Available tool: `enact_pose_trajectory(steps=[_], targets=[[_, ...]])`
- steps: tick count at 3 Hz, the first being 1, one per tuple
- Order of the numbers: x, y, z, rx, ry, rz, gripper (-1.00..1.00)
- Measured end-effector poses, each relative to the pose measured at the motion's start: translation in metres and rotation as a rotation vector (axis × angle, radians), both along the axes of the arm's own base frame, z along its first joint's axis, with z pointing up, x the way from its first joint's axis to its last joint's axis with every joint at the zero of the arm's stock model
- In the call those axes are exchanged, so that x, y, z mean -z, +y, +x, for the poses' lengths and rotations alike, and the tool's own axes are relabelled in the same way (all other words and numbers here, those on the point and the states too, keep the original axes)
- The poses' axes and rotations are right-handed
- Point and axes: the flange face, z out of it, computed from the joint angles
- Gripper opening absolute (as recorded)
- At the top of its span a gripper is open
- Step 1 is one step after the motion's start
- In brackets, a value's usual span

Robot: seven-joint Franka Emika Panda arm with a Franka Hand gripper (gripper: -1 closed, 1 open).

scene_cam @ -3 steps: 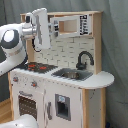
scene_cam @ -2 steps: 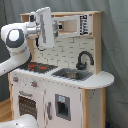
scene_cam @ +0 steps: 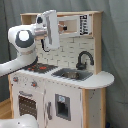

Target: Play with the kitchen

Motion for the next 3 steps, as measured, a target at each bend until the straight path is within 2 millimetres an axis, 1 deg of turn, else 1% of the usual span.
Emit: enact_pose_trajectory(steps=[1, 2, 3], targets=[[0.009, 0.023, 0.023, -0.08, 0.007, -0.009, -1.0], [0.003, 0.052, 0.042, -0.149, 0.005, -0.016, -1.0], [-0.001, 0.074, 0.062, -0.199, 0.014, -0.014, -1.0]])
